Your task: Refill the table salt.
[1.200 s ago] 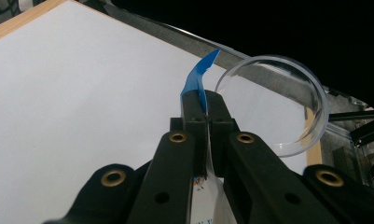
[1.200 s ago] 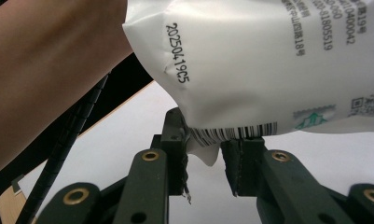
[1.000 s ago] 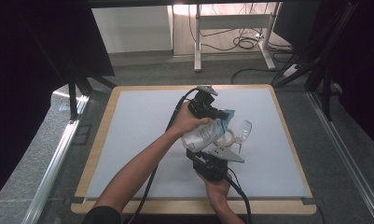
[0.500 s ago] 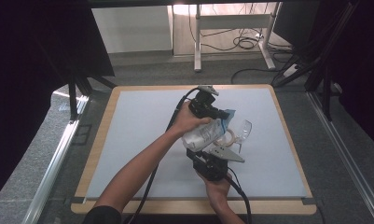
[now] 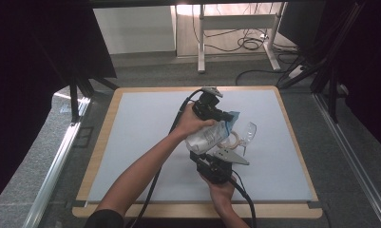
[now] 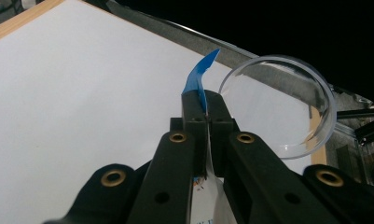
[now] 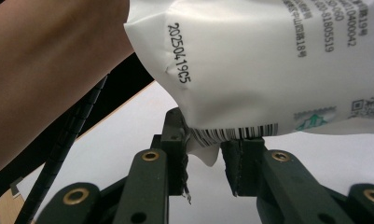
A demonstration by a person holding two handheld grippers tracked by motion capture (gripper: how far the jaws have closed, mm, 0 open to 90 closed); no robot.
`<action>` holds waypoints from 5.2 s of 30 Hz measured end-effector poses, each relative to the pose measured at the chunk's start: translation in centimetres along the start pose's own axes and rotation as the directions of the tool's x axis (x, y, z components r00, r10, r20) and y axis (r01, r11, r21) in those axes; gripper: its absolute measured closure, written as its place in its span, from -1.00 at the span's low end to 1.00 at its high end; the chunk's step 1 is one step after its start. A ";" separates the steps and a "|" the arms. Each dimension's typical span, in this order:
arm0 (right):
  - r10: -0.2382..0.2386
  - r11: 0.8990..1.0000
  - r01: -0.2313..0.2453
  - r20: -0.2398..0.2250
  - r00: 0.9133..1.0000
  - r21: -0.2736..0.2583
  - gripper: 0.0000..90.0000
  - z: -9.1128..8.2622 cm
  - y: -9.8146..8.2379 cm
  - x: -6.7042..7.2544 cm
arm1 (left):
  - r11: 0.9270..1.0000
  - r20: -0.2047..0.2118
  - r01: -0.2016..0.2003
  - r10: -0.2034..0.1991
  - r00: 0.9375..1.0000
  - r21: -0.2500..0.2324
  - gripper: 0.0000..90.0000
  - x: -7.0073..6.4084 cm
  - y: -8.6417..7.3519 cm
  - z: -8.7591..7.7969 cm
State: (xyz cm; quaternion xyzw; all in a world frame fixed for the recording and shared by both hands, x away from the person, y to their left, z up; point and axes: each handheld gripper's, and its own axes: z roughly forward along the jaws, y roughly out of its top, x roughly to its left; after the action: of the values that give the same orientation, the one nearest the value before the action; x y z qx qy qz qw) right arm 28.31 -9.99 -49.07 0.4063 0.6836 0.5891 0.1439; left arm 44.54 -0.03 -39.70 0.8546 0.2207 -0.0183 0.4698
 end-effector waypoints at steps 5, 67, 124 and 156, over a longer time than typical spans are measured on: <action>0.001 1.000 -0.001 0.001 1.000 0.000 0.60 0.0 0.0 0.0 | 1.000 0.000 0.003 -0.003 1.000 -0.002 1.00 0.0 0.0 0.1; -0.004 1.000 0.004 0.018 1.000 -0.015 0.60 0.1 0.0 0.1 | 1.000 0.003 -0.008 0.008 1.000 0.013 1.00 -0.1 0.4 0.3; 0.007 0.999 -0.007 0.002 1.000 -0.034 0.61 0.4 0.2 0.6 | 0.999 -0.008 -0.014 0.014 1.000 0.032 1.00 -0.4 0.4 0.0; 0.004 0.999 -0.004 -0.005 1.000 -0.039 0.61 0.4 0.3 0.7 | 0.999 -0.004 -0.015 0.016 1.000 0.035 1.00 -0.5 0.5 0.0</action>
State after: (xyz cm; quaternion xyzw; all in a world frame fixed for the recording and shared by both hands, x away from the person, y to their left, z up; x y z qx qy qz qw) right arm 28.29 -9.21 -48.75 0.4032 0.6715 0.6036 0.1488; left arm 44.26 -0.45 -39.22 0.8644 0.2147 -0.0165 0.4544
